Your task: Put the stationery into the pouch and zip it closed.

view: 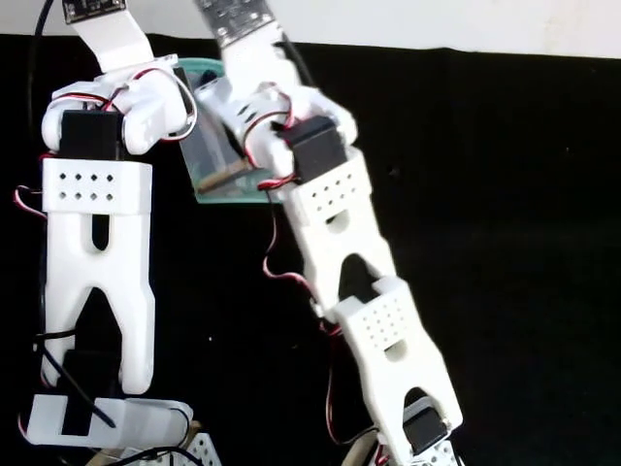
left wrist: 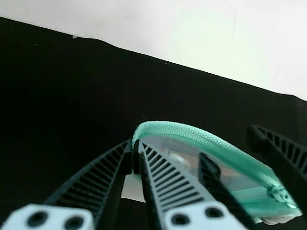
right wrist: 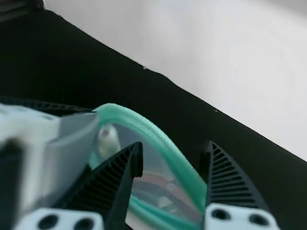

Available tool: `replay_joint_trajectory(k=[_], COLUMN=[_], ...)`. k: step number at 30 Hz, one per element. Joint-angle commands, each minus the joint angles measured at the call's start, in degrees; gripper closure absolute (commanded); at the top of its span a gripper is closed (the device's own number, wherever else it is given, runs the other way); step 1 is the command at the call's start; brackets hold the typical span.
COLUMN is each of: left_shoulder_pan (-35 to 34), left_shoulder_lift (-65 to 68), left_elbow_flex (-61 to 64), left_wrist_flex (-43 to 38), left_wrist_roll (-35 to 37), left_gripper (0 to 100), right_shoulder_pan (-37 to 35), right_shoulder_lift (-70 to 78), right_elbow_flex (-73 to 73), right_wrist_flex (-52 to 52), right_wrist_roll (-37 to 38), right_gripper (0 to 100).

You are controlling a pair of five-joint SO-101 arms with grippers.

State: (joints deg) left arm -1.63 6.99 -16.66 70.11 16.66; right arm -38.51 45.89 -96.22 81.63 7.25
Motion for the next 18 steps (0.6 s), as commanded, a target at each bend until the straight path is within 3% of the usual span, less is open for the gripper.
replay_joint_trajectory(k=[1, 9, 18], left_shoulder_pan=[2.2, 2.0, 2.1], left_shoulder_lift=[5.8, 5.8, 5.8], left_elbow_flex=[0.8, 0.8, 0.8], left_wrist_flex=[0.6, 0.6, 0.6], left_wrist_roll=[-0.3, -0.3, -0.3], left_gripper=[99, 99, 99], right_shoulder_pan=[-0.4, 2.7, 10.0], right_shoulder_lift=[-1.1, -5.2, -9.2], right_elbow_flex=[-4.6, -4.6, -4.6], right_wrist_flex=[-3.0, -4.4, 2.2], right_wrist_roll=[-0.4, -0.4, -0.4], right_gripper=[79.6, 79.6, 79.6])
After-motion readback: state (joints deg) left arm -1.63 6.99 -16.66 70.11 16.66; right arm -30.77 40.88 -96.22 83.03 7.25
